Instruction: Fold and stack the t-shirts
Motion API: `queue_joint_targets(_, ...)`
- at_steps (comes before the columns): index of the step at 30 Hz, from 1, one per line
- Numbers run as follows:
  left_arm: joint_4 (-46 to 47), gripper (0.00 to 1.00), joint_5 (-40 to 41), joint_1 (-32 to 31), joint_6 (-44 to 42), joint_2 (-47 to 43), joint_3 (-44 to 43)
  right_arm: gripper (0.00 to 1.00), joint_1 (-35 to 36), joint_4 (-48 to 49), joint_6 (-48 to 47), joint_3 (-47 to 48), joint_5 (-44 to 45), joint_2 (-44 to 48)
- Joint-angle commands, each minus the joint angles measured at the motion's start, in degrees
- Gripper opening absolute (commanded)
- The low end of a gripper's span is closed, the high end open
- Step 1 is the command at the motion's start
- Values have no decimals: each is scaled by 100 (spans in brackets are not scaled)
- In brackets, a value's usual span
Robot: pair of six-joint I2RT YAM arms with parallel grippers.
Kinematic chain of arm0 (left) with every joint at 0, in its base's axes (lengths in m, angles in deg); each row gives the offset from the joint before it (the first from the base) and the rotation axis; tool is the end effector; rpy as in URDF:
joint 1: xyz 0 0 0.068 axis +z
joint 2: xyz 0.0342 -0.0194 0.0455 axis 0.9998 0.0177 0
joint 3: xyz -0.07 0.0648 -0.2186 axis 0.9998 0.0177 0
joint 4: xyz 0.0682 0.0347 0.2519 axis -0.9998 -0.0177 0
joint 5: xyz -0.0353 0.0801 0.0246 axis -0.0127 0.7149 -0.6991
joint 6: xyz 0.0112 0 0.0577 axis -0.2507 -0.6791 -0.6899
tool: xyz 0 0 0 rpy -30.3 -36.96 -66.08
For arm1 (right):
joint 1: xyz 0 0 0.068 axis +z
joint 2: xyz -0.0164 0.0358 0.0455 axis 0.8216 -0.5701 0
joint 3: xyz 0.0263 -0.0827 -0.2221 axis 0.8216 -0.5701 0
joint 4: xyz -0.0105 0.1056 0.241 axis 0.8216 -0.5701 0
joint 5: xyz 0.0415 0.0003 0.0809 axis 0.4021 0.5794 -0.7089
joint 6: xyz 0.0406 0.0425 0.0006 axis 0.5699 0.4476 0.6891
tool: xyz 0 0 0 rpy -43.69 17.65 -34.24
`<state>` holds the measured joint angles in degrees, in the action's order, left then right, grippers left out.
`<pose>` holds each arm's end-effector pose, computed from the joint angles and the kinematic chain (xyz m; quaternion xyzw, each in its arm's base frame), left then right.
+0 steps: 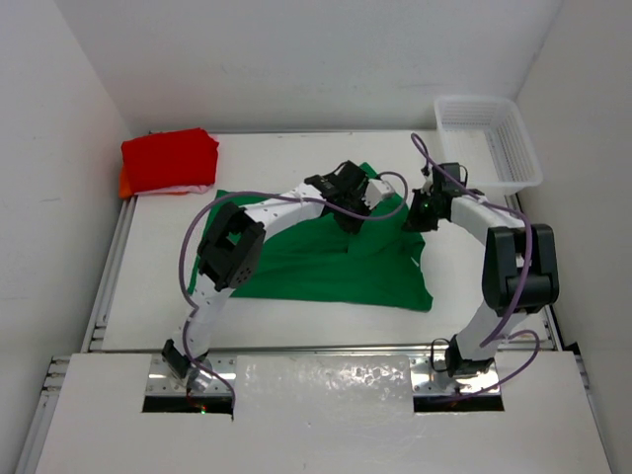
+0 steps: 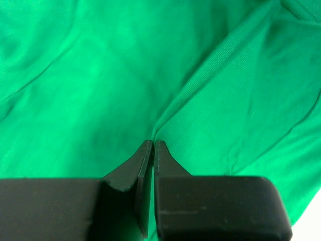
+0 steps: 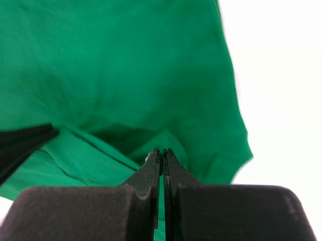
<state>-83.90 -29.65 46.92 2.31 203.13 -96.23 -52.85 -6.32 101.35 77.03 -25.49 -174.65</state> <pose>0.3500 -0.3303 0.1513 0.4962 0.8108 -0.1806 0.2527 0.3388 0.0239 0.1285 0.1504 0.9461 0.1685 0.2323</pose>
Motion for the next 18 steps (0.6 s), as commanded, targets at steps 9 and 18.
queue_joint_targets(9,111,0,395,111,278,-521,551,1,183,84,295,1187,-272,-1013)
queue_joint_targets(18,365,0,1220,172,726,-398,761,27,183,48,304,1460,220,-1224)
